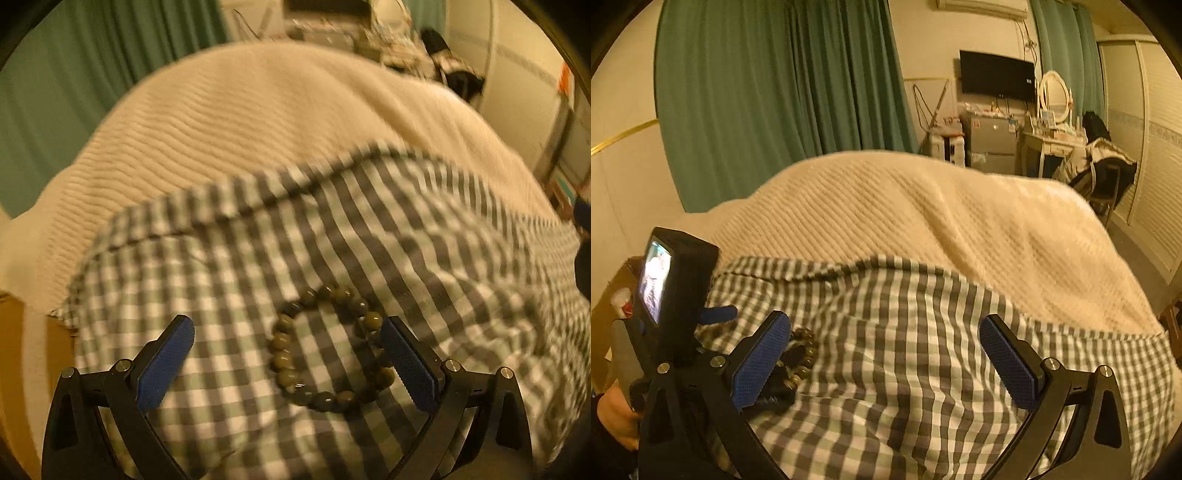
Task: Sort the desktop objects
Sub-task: 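Lower the left tool onto the bead bracelet and close it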
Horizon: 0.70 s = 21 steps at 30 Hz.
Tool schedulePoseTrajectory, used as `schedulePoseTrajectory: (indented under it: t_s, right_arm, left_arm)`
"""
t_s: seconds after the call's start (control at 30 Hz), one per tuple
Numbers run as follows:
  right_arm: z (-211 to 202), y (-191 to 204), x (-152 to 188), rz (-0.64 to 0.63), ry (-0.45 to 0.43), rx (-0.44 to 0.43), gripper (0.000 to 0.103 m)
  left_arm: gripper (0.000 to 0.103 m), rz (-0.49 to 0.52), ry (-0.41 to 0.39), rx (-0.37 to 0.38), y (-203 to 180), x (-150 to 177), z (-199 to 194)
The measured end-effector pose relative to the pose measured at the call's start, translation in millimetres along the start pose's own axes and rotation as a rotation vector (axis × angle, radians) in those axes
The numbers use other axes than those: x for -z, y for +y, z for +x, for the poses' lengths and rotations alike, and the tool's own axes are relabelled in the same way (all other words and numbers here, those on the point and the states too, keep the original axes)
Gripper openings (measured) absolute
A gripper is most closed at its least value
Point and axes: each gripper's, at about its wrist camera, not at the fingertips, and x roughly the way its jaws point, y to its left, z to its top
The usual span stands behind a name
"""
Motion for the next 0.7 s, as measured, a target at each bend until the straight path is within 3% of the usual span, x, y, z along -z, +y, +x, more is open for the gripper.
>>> schedulePoseTrajectory:
  t_s: [0.13,0.23,0.27,0.33,0.37,0.43,0.5,0.7]
  right_arm:
    - [19.9,-7.9,10.4,0.051,0.049,-0.013,0.103]
    - [27.0,-18.9,15.6,0.103,0.076,-0.026,0.103]
    - [27.0,-19.8,15.2,0.109,0.075,-0.027,0.103]
    - [25.3,-19.3,14.7,0.104,0.070,-0.023,0.100]
    - [23.1,-16.5,15.0,0.091,0.069,-0.021,0.097]
    - [21.9,-11.8,17.1,0.069,0.077,-0.017,0.070]
    - [21.5,-8.3,19.9,0.052,0.096,-0.013,0.047]
    - [-6.4,1.6,16.7,0.051,0.062,-0.022,0.032]
  left_arm:
    - [0.103,-0.065,0.100,0.083,6.5,-0.3,29.4]
    - [0.098,-0.088,0.098,0.114,10.2,3.4,30.6]
    - [0.094,-0.080,0.091,0.126,8.6,4.7,27.3]
    - [0.063,-0.068,0.076,0.175,4.8,8.8,19.6]
    - [0.056,-0.061,0.070,0.195,1.8,11.7,15.4]
    - [0.029,-0.043,0.057,0.203,-3.7,15.7,8.9]
    - [0.014,-0.021,0.044,0.173,-11.7,19.6,3.2]
    - [0.011,-0.001,-0.004,0.182,-12.0,24.2,-30.5]
